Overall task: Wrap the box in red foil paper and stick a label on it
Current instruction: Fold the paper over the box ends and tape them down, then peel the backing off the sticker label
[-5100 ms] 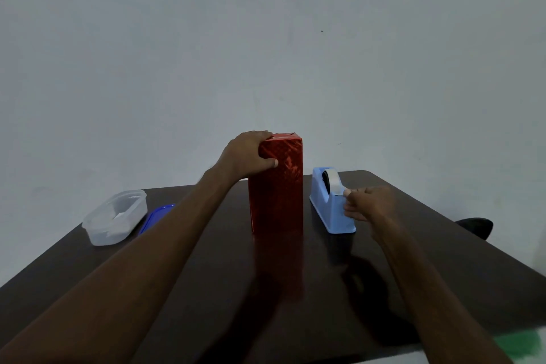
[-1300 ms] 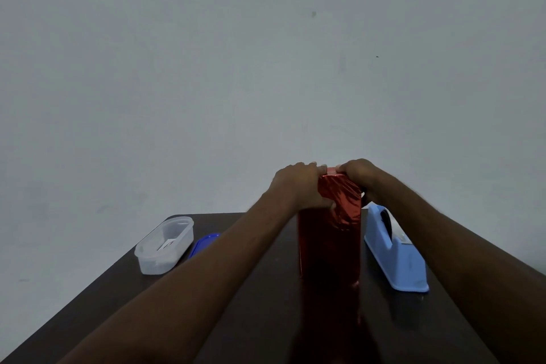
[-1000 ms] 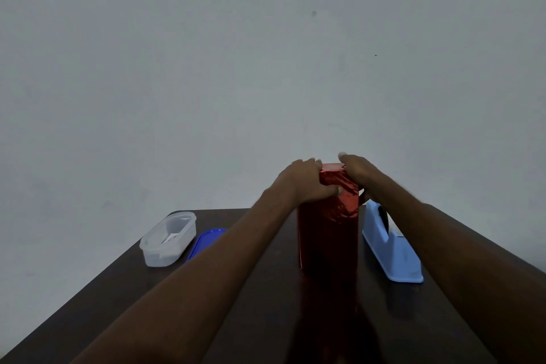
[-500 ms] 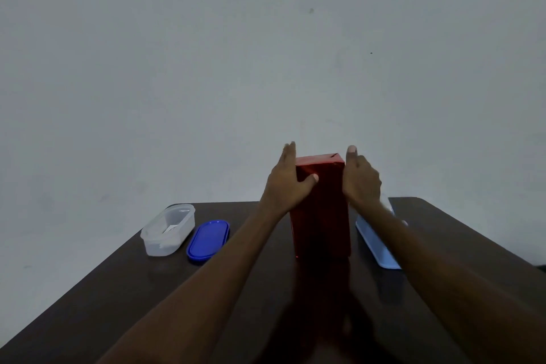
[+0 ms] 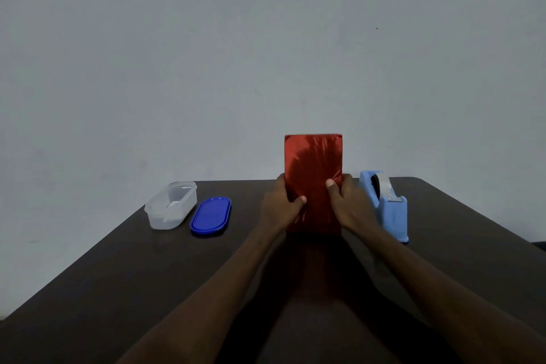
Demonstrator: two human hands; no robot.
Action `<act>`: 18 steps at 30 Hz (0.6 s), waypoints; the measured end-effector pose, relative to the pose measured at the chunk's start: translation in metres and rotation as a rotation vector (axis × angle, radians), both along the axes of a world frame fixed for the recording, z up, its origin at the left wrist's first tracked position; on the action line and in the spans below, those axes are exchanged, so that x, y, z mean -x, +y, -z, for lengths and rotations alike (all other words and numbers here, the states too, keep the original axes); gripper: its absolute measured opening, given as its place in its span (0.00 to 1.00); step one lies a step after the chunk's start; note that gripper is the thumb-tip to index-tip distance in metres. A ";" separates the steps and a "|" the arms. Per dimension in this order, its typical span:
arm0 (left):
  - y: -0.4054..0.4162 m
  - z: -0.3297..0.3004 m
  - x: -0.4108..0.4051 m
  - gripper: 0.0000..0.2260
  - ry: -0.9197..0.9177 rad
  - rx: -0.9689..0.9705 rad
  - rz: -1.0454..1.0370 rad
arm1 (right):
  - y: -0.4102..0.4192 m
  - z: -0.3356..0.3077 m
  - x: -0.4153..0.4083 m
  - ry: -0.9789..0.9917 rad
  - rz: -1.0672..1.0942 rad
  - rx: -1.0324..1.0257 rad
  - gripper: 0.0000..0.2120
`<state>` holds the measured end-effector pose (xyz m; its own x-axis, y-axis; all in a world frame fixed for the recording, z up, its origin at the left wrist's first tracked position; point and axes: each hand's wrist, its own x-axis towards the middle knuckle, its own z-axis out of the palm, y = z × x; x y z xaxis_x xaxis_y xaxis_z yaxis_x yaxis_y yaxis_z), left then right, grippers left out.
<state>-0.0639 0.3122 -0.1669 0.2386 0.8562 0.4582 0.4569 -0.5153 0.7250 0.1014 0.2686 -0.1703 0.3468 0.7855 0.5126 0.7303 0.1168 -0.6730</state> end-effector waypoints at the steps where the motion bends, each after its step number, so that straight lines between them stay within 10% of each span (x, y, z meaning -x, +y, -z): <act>1: 0.000 -0.002 0.004 0.26 0.010 -0.019 -0.011 | 0.000 -0.005 0.001 -0.013 0.051 -0.006 0.21; 9: 0.008 -0.004 0.031 0.19 0.334 0.130 -0.133 | 0.006 -0.009 0.019 -0.139 0.057 0.358 0.22; 18: 0.012 -0.005 0.043 0.22 0.271 0.443 -0.146 | 0.007 -0.013 0.030 -0.007 -0.051 0.505 0.22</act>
<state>-0.1069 0.3246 -0.1617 0.1623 0.9866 -0.0161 0.7017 -0.1039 0.7048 0.0718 0.2753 -0.1578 0.2995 0.9518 0.0670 0.7369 -0.1861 -0.6499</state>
